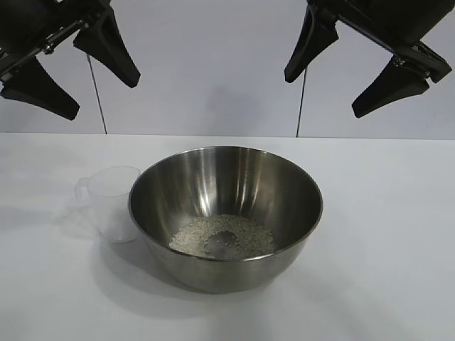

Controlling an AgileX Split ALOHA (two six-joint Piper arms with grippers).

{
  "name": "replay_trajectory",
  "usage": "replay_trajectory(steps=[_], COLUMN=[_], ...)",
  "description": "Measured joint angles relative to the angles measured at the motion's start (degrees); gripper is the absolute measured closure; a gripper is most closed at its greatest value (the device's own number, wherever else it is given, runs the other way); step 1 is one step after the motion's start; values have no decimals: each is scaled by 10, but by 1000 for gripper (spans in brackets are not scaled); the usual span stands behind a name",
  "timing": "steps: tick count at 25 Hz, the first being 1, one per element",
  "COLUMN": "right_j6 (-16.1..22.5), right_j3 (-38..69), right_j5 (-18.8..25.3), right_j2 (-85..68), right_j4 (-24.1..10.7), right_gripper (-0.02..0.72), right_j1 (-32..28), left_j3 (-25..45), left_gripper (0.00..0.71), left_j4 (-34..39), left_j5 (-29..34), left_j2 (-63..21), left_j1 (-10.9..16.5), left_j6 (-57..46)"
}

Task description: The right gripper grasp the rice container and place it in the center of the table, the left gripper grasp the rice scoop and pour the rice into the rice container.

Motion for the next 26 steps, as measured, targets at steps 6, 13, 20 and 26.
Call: replay_trajectory(steps=[6,13,20,26], right_j6=[0,0,0,0], right_j3=[0,0,0,0], right_j5=[0,0,0,0], right_j2=[0,0,0,0], right_j4=[0,0,2,2], right_gripper=[44,44,44,44], right_j1=[0,0,0,0], left_j3=[0,-1,-1,-1], left_gripper=[52,52,52,52], left_j4=[0,0,0,0], left_j5=[5,9,11,11], left_j2=[0,0,0,0], left_j1=[0,0,0,0], left_j6=[0,-1,-1,-1])
